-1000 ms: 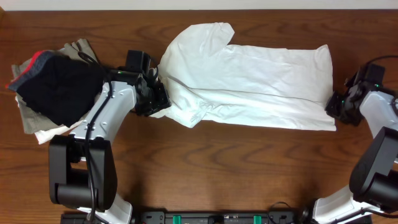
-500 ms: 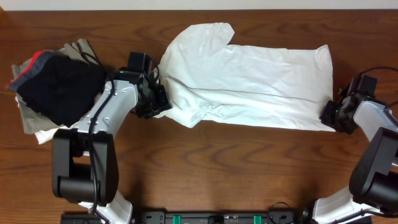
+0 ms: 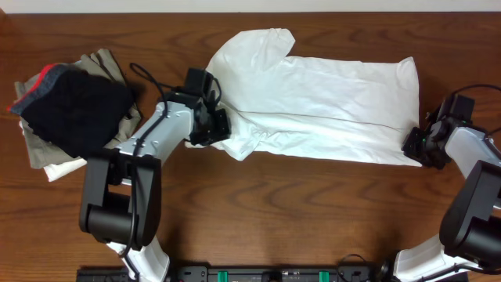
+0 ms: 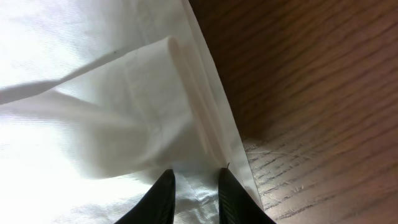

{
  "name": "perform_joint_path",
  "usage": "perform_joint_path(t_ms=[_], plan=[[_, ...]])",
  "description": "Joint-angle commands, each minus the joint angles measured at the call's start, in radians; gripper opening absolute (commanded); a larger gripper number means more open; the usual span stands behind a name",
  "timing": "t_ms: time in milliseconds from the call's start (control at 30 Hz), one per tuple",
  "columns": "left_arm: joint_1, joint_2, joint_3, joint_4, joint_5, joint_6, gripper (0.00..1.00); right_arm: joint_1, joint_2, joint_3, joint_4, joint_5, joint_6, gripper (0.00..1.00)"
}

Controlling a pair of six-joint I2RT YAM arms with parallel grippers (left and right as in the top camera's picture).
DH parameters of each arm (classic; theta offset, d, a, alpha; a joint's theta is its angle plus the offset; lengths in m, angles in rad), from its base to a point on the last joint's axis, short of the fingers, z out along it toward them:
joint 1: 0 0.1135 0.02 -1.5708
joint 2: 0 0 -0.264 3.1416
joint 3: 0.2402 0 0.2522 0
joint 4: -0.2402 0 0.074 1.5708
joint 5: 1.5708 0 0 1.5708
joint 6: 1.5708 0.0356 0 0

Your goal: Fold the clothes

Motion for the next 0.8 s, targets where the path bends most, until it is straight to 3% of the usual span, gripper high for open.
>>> perform_joint_path(t_ms=[0,200,367,767], plan=[[-0.006,0.010,-0.005,0.022,0.032,0.002,0.06,-0.003,-0.003,-0.019,-0.013,-0.023,-0.007,0.23],[-0.006,-0.042,0.045,0.123,0.262,-0.031,0.06,-0.003,-0.003,-0.019,-0.013,-0.023,-0.006,0.23],[-0.005,-0.105,0.050,0.216,0.250,-0.069,0.07,-0.003,-0.003,-0.019,-0.013,-0.022,-0.007,0.23],[-0.005,-0.113,0.050,0.179,0.230,-0.068,0.07,-0.003,-0.003,-0.019,-0.013,-0.022,-0.007,0.23]])
